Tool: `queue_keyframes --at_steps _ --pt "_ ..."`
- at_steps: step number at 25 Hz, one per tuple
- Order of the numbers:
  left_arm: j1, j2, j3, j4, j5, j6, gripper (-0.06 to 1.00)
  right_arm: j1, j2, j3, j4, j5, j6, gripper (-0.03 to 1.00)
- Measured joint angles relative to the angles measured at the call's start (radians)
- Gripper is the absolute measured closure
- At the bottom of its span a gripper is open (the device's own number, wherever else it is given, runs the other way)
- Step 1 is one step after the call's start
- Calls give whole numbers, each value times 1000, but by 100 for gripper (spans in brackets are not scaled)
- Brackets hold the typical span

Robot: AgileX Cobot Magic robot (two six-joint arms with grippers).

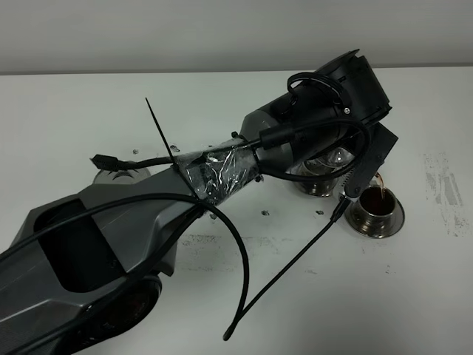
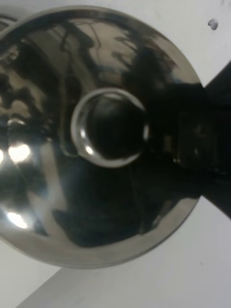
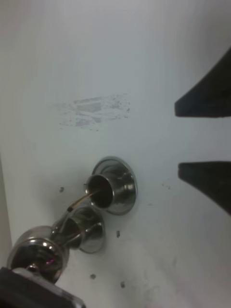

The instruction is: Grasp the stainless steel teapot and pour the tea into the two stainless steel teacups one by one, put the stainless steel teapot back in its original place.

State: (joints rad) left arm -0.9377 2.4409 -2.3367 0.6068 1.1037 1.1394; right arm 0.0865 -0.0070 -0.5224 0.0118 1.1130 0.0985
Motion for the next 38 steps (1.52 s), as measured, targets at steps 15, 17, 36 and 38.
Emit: queue_keyframes --at_steps 15,17,36,38 --pt "42 -40 0 -169 13 0 75 0 0 0 0 0 0 75" --pt "45 -73 10 -208 21 -3 75 0 0 0 0 0 0 75" --pt "132 -391 675 -536 -220 -206 75 0 0 0 0 0 0 75" --pt "142 -394 710 -562 -246 -212 75 0 0 0 0 0 0 75"
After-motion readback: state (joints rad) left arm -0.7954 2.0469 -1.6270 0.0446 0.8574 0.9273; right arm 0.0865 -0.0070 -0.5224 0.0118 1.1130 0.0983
